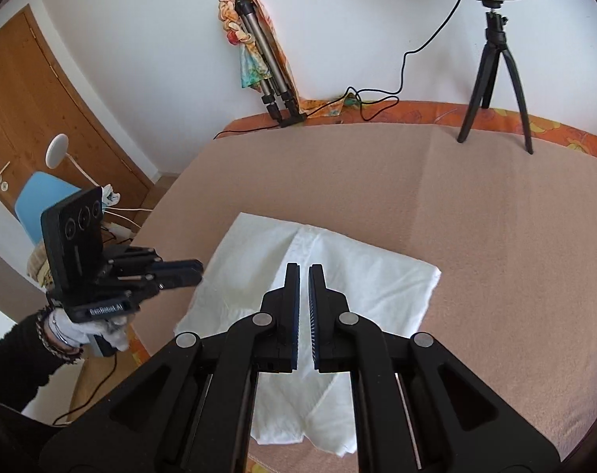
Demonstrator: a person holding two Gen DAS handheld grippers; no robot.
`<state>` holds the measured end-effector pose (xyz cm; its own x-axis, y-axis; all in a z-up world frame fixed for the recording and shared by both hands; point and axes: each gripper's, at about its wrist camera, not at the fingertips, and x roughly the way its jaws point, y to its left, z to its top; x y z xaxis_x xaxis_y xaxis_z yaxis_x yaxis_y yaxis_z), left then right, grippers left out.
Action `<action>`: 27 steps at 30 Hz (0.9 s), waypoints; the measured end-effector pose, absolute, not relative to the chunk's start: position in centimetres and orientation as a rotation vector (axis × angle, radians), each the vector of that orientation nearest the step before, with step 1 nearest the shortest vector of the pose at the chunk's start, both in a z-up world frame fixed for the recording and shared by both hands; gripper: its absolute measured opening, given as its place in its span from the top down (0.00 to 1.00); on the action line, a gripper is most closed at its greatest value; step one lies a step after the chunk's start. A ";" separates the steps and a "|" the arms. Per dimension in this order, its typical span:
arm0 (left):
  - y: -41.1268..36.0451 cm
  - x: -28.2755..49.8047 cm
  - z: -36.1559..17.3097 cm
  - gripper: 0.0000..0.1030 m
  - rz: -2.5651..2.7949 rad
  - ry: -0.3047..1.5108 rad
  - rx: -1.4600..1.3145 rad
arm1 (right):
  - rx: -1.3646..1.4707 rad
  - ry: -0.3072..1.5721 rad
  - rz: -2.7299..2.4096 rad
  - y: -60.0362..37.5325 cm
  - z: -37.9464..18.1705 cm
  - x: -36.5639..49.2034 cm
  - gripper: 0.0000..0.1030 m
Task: Fold small clothes
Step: 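Release both tools and lift them off the folded shirt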
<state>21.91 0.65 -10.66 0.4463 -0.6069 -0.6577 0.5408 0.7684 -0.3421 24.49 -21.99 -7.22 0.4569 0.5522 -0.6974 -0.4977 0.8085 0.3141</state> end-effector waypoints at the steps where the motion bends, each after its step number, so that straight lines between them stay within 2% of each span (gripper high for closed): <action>1: 0.1 22.2 -11.2 0.94 -0.719 0.867 -0.083 | 0.074 0.908 0.641 -20.9 -7.4 25.6 0.95; 9: -1.4 22.4 -15.3 0.94 -0.725 0.964 -0.035 | 0.077 1.092 0.625 -14.0 -13.0 31.3 0.95; 15: -1.0 21.5 -16.7 0.94 -0.726 0.933 -0.031 | 0.018 1.176 0.579 -12.5 -17.5 32.0 0.95; 19: -0.3 21.5 -15.5 0.94 -0.747 0.963 -0.061 | 0.023 1.153 0.595 -12.8 -15.9 31.3 0.95; 24: 1.8 22.8 -11.8 0.94 -0.713 0.877 -0.142 | 0.101 1.011 0.626 -16.7 -11.2 30.2 0.95; 27: 2.2 25.3 -11.1 0.94 -0.688 0.872 -0.173 | 0.146 0.996 0.575 -19.2 -10.6 30.7 0.95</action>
